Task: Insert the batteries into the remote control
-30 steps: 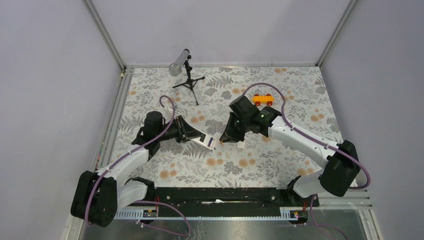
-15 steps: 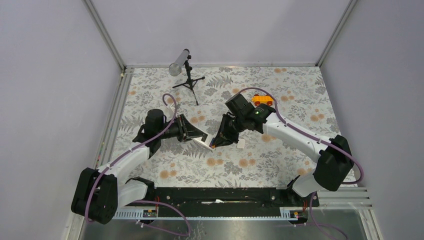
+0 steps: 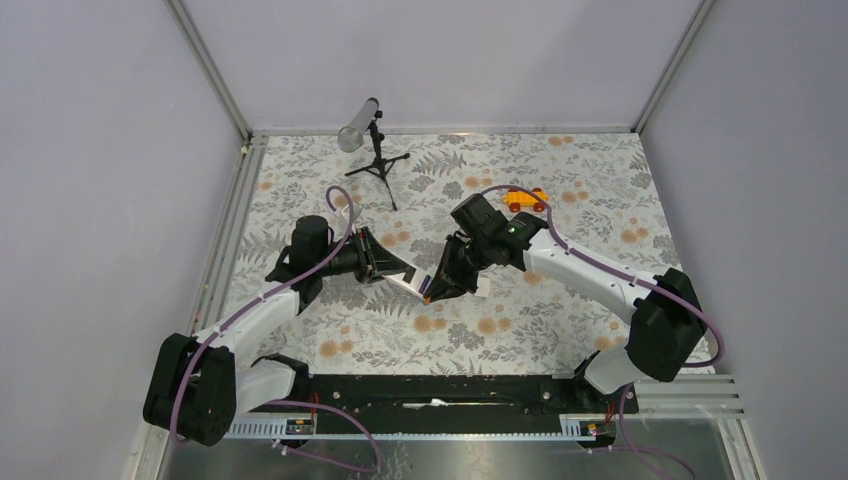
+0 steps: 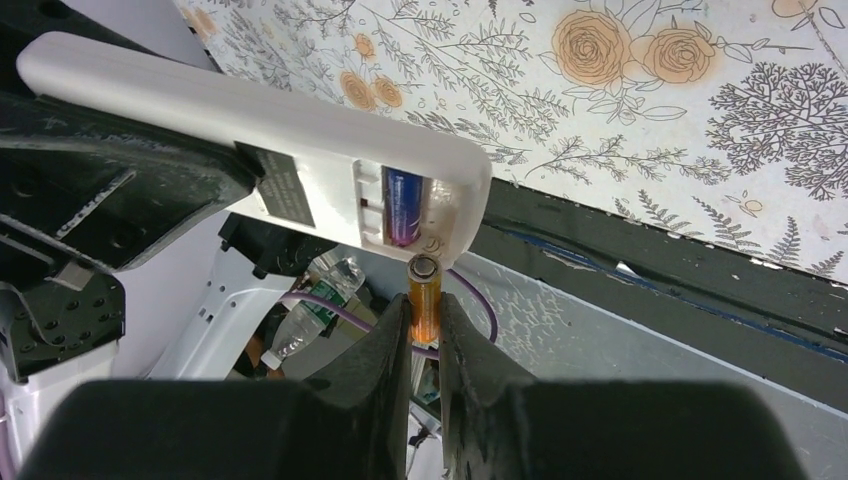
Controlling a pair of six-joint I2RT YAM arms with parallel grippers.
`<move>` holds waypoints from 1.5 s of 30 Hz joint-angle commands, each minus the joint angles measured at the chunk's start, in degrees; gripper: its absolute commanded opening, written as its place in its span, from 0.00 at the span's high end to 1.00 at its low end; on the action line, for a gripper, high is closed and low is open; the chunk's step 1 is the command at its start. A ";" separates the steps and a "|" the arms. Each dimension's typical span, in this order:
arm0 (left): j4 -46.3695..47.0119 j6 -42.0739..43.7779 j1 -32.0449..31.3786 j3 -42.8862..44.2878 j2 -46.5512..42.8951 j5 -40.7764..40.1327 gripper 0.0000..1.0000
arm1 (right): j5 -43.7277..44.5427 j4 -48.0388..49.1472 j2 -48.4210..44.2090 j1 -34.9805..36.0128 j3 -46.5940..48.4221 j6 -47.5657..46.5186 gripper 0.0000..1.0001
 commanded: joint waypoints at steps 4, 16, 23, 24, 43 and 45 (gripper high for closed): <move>2.84 -0.88 -0.15 2.08 -0.90 1.60 1.00 | -0.17 2.06 1.47 -0.14 -0.23 2.43 0.91; 2.11 0.04 -0.15 1.73 -1.55 2.03 1.00 | 0.42 2.67 2.52 -0.22 -0.87 4.08 0.87; 0.69 1.85 -0.14 1.68 -1.93 2.49 1.00 | 0.40 2.70 2.11 -0.53 -1.58 5.13 0.82; 0.58 1.95 -0.15 1.66 -1.96 2.59 1.00 | 0.47 2.78 2.06 -0.62 -1.65 5.22 0.81; 1.46 1.84 -0.15 1.29 -1.91 3.08 1.00 | -2.29 4.12 2.67 -1.12 -1.42 5.36 0.74; 1.45 1.80 -0.15 1.37 -1.74 2.75 1.00 | -2.36 4.16 2.60 -1.15 -1.43 5.36 0.74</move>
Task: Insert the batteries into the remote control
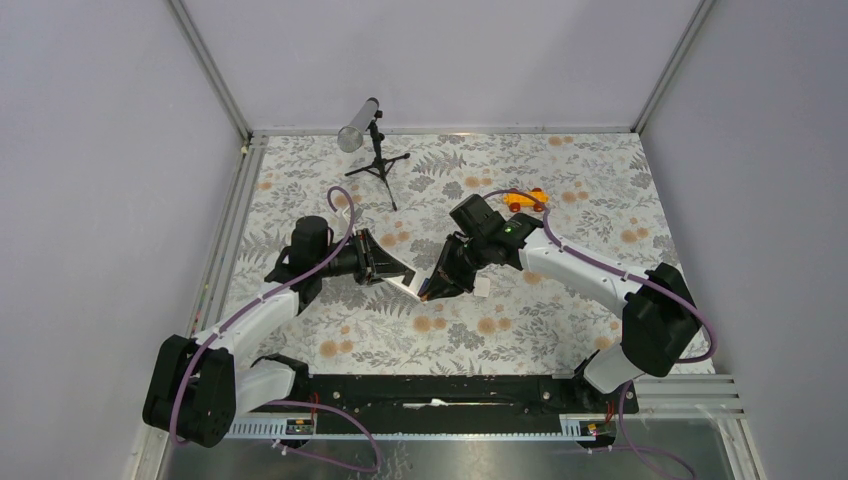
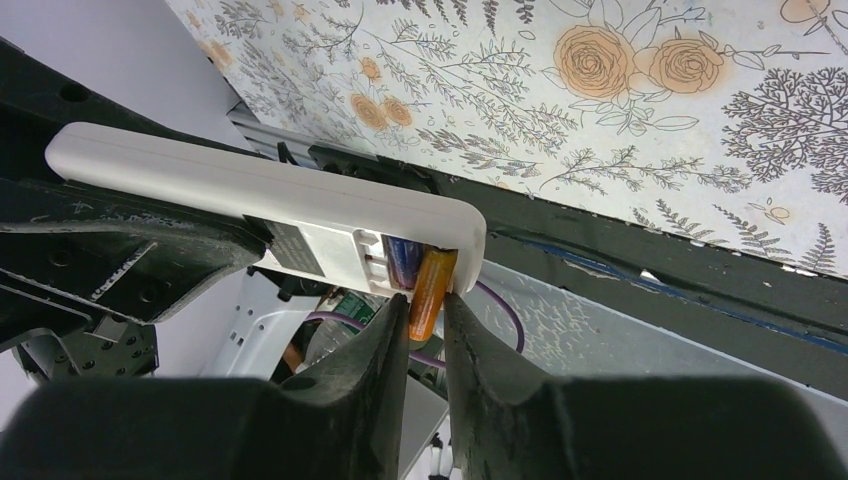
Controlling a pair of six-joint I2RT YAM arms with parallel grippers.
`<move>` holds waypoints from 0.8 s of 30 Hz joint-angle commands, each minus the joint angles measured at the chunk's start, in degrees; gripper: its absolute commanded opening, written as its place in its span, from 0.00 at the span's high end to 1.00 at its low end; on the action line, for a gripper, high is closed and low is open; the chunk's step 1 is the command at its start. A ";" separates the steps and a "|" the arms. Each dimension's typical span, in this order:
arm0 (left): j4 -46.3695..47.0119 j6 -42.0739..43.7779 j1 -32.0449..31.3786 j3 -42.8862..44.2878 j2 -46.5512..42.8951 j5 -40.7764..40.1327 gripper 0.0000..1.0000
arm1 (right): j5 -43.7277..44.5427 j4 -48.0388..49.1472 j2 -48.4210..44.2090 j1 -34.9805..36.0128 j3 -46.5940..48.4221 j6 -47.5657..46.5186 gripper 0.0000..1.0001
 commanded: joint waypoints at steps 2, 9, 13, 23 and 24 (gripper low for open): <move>2.98 -0.06 -0.17 1.50 -1.24 1.39 1.00 | -1.80 1.01 0.45 -0.33 0.10 0.22 0.74; 0.63 0.17 -0.13 3.32 0.06 0.84 1.00 | 0.09 -1.32 -1.61 -0.46 1.54 -3.16 0.58; -0.55 -0.17 -0.10 4.72 1.53 1.13 1.00 | 0.06 -2.00 -2.12 -1.09 2.21 -4.50 0.51; -12.40 3.92 -0.08 10.09 3.22 2.56 1.00 | 3.54 -3.65 -5.79 -3.38 5.94 -13.16 0.24; -13.87 4.63 -0.08 10.75 3.49 2.77 1.00 | 4.11 -3.12 -7.05 -3.68 5.59 -15.26 0.19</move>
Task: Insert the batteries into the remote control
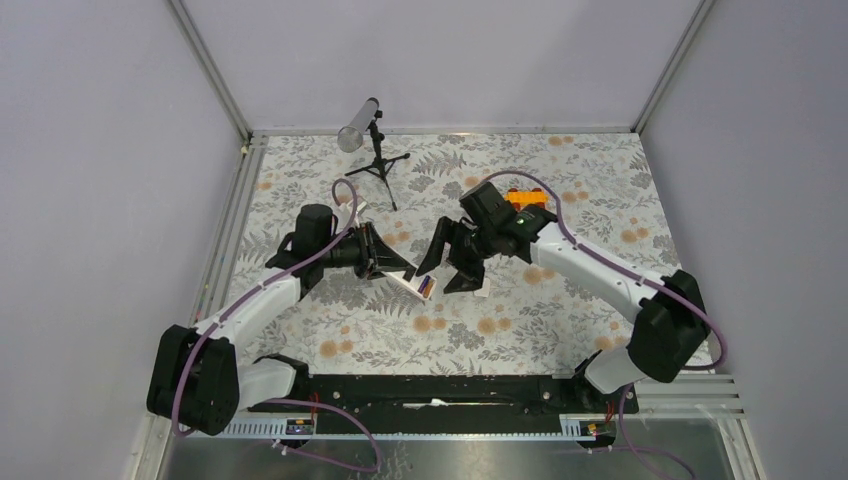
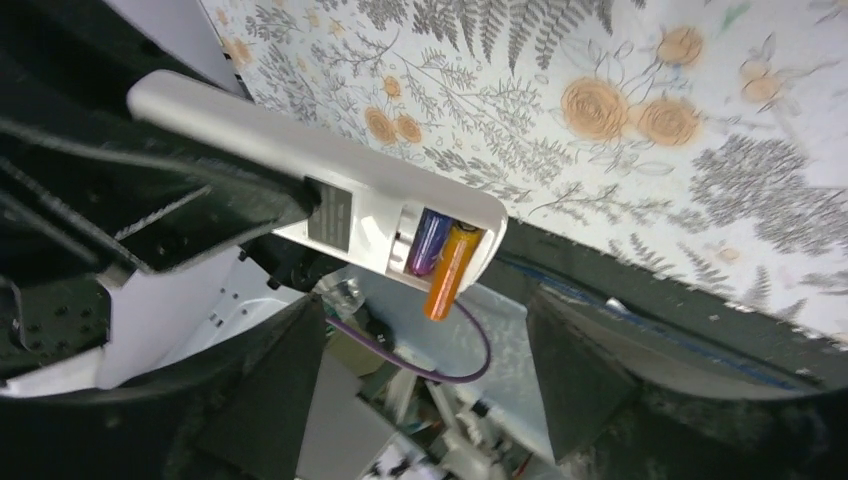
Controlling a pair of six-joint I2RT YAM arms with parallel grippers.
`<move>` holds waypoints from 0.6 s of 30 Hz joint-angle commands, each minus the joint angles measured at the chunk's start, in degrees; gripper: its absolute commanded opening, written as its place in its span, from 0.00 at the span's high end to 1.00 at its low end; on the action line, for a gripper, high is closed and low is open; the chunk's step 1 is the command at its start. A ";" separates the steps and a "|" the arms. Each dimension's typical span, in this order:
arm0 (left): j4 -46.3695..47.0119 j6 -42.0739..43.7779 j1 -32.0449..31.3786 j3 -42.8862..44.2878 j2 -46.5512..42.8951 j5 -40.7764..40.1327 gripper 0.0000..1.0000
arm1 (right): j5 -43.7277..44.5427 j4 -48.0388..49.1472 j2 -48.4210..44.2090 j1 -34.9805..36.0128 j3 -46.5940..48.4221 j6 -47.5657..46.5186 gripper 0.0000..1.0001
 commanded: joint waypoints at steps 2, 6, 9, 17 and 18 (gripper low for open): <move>-6.53 4.02 -0.08 5.50 0.90 3.38 1.00 | 3.26 0.85 -8.41 -2.25 1.37 -11.67 0.11; -6.82 3.26 0.00 6.66 1.35 6.14 1.00 | -1.55 6.92 -12.60 -3.73 -1.91 -18.79 0.04; -6.80 2.27 0.00 7.35 0.89 8.26 1.00 | -5.32 10.03 -14.25 -3.71 -3.48 -26.67 0.01; 2.58 -5.47 -0.08 5.48 -0.13 13.72 1.00 | -13.06 17.31 -15.51 -3.63 -8.79 -39.20 0.00; 2.79 -5.63 -0.08 5.38 -0.14 13.69 1.00 | -14.04 18.30 -15.41 -3.63 -9.17 -39.72 0.00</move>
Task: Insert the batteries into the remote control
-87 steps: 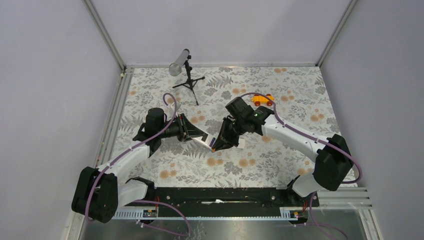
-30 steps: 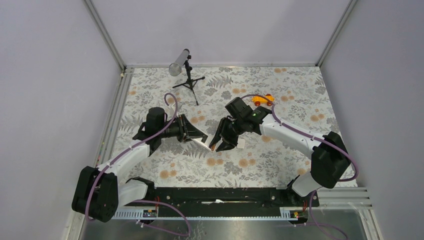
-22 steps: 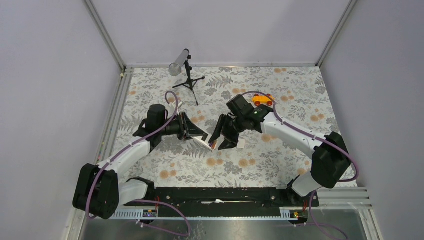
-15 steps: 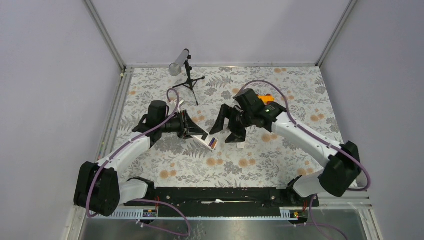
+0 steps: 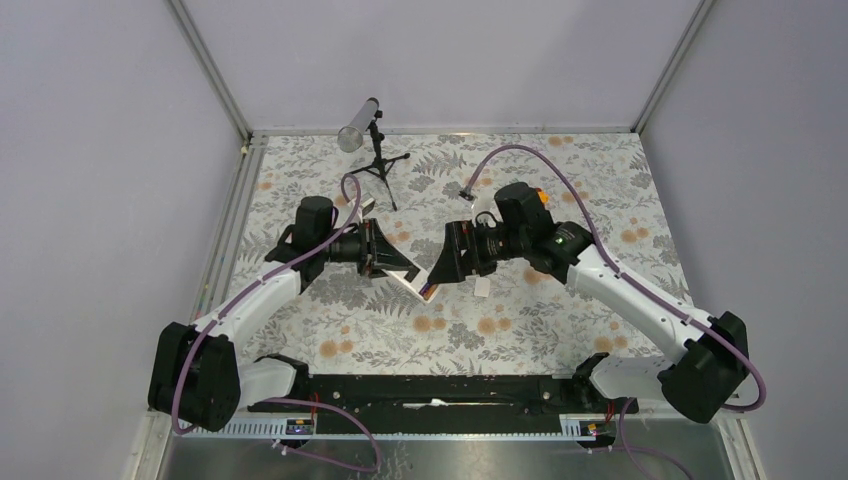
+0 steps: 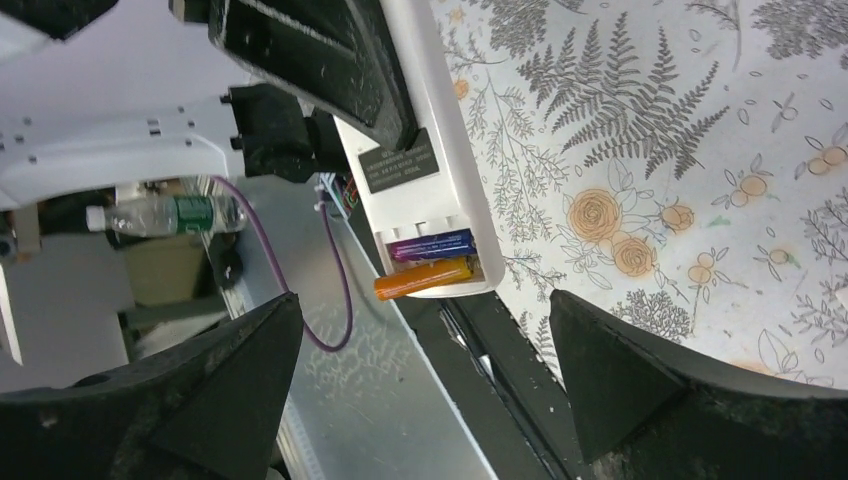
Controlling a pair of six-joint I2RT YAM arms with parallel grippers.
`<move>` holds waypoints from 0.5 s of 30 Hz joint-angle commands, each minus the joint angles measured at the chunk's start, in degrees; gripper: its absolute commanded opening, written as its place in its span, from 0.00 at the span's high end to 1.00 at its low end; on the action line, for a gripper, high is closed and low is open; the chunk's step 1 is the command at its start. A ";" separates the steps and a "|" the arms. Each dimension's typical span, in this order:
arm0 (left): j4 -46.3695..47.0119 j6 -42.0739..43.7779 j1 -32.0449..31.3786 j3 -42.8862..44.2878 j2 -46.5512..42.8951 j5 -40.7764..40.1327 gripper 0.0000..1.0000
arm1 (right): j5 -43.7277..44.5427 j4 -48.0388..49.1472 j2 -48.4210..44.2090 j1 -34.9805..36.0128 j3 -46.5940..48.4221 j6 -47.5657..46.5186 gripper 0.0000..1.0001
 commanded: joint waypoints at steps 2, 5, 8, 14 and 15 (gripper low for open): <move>7.75 -4.41 -0.04 0.52 -1.34 4.88 1.00 | -7.92 7.75 -0.25 -0.11 -2.15 -7.50 0.00; 7.81 -4.62 -0.04 0.58 -1.06 5.06 1.00 | -11.79 9.59 0.38 0.42 -2.57 -7.48 0.00; 7.84 -4.73 -0.08 0.55 -0.66 4.83 1.00 | -12.92 9.48 0.53 1.66 -2.63 -7.91 0.00; 8.27 -5.17 -0.04 1.06 -0.62 5.01 1.00 | -10.18 7.96 1.78 3.16 -2.80 -8.39 0.01; 8.24 -5.21 -0.06 1.09 -0.66 5.13 1.00 | -9.29 8.11 1.92 3.22 -2.84 -8.22 0.01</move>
